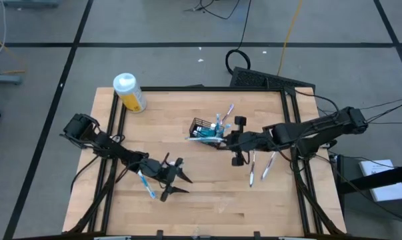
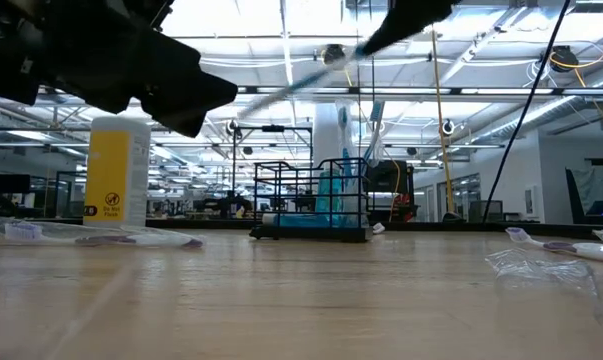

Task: Pick & Place toothbrushing station
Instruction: Put the blue toothbrush into the wire organizer

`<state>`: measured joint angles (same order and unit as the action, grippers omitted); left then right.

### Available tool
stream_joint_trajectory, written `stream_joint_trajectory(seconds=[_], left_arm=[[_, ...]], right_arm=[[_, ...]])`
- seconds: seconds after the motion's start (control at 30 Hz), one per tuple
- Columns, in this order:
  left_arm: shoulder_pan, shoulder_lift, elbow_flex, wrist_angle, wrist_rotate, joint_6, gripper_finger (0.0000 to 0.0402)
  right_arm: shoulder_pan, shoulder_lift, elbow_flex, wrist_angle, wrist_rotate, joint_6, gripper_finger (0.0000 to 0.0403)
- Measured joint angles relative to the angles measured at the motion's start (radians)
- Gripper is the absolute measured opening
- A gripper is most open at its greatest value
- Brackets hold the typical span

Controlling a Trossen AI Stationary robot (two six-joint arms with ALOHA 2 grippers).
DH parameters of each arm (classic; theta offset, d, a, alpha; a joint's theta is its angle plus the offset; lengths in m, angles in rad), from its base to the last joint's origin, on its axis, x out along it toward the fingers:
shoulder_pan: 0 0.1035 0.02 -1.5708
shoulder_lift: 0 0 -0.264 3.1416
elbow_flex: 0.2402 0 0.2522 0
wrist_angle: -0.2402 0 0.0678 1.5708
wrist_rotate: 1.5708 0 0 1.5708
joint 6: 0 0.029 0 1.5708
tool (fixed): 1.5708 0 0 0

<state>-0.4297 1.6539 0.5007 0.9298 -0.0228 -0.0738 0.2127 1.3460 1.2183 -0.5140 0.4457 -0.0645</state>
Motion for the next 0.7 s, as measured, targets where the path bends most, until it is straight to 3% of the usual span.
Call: stream_joint_trajectory(seconds=[0.4,0.7], left_arm=[[0.001,0.0,0.0,-0.06,-0.044,-0.002,0.0182],[0.001,0.0,0.0,-0.061,-0.083,0.01,0.0182]], right_arm=[[-0.003,0.001,0.193,-0.42,0.056,0.135,0.0011],[-0.03,0.121,0.424,-0.713,0.016,0.174,0.0011]])
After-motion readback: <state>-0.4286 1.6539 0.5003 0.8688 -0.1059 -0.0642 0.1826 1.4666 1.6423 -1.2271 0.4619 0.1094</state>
